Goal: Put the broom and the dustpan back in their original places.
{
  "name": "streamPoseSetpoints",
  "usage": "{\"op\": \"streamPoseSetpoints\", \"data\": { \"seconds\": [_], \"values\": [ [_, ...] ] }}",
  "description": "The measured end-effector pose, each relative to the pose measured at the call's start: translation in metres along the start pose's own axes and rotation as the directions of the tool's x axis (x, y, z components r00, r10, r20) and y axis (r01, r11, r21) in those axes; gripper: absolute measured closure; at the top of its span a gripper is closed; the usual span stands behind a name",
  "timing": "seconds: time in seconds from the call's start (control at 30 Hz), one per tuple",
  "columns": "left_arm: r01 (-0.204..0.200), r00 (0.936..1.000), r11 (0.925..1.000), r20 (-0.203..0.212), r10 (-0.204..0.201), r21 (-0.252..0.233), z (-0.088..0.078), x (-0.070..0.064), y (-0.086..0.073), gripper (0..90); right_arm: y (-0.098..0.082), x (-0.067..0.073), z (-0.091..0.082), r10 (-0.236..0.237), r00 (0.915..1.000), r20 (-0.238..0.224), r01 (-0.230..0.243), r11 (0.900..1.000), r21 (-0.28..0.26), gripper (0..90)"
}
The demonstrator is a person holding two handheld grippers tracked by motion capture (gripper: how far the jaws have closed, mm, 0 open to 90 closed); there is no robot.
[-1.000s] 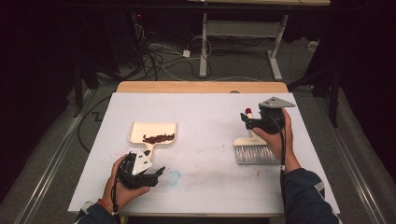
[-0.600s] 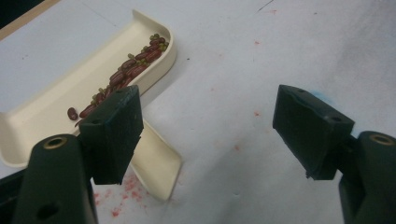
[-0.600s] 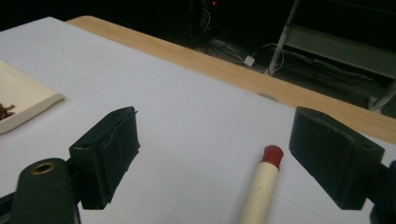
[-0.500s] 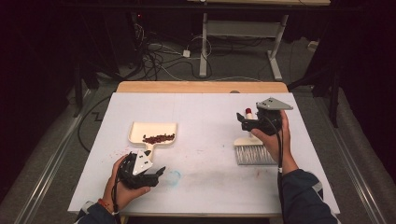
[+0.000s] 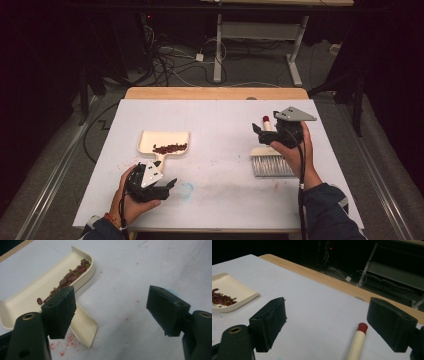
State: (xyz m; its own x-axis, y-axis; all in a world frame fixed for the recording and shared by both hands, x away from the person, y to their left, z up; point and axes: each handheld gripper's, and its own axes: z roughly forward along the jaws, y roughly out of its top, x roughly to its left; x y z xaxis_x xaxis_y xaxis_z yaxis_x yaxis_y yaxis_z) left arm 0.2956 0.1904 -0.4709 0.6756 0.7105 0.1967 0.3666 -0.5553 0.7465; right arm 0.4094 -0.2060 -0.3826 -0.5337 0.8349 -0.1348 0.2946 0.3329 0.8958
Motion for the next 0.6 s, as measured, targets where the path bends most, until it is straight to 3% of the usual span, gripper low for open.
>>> {"op": "streamPoseSetpoints", "data": {
  "seconds": [0.27, 0.53, 0.6],
  "values": [
    [-0.001, 1.0, 1.0, 0.003, 0.001, -0.001, 0.0, 0.0, 0.0, 23.8, -0.001, 0.01, -0.01, -0.06, 0.9982, 0.005, 0.06, 0.998, 0.002, 16.1],
    [-0.003, 1.0, 1.0, 0.007, 0.003, -0.002, -0.001, -0.001, 0.001, 23.8, -0.002, 0.014, -0.02, -0.084, 0.9964, -0.011, 0.083, 0.996, -0.008, 16.9],
    [-0.002, 1.0, 1.0, 0.006, 0.002, -0.004, -0.001, 0.0, 0.0, 23.7, -0.003, 0.015, -0.024, -0.091, 0.9958, -0.008, 0.091, 0.995, -0.034, 17.1]
  ]
}}
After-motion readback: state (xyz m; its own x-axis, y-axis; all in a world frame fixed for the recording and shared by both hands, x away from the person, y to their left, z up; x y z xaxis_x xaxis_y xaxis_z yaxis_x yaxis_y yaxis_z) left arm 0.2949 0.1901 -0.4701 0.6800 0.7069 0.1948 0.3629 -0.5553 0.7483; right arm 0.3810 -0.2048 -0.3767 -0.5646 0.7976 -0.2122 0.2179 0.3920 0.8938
